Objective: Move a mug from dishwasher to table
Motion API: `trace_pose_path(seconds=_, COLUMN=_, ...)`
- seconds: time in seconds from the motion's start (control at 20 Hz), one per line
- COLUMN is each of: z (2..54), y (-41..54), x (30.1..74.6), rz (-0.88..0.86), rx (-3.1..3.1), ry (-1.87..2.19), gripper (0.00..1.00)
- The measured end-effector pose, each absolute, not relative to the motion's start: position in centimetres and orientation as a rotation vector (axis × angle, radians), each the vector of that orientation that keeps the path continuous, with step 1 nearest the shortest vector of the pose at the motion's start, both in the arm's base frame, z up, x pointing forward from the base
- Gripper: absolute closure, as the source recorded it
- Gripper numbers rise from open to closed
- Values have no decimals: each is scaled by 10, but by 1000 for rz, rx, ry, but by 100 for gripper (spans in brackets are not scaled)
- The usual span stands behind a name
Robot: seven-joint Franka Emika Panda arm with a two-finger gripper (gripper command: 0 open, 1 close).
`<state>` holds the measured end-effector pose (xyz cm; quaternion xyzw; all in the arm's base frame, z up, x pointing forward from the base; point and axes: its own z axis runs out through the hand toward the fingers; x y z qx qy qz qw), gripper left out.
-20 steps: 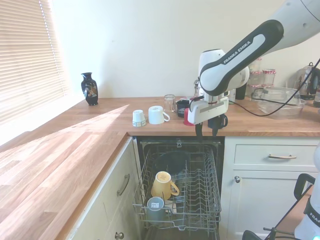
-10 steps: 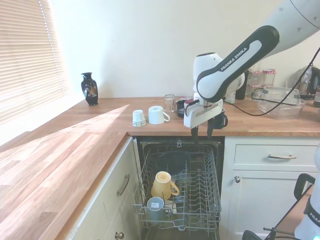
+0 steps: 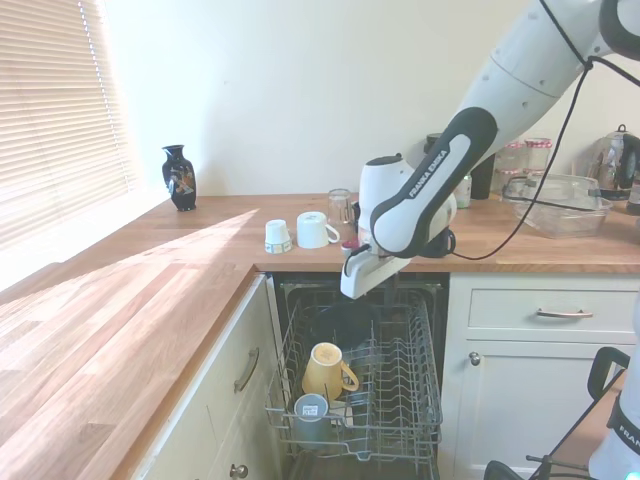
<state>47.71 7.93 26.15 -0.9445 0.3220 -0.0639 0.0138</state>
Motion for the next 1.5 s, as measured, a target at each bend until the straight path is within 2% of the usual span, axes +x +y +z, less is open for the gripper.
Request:
trace_pose_path(seconds=0.6, z=179, y=110, x=501, rz=-202, rx=-3039, ry=769, gripper=0)
trace_pose_path(seconds=1.25, z=160, y=112, x=530, rz=-231, rx=-3147, ry=585, gripper=0)
trace_pose_path(seconds=1.5, z=138, y=120, x=541, rz=-203, rx=-3171, ry=553, gripper=0)
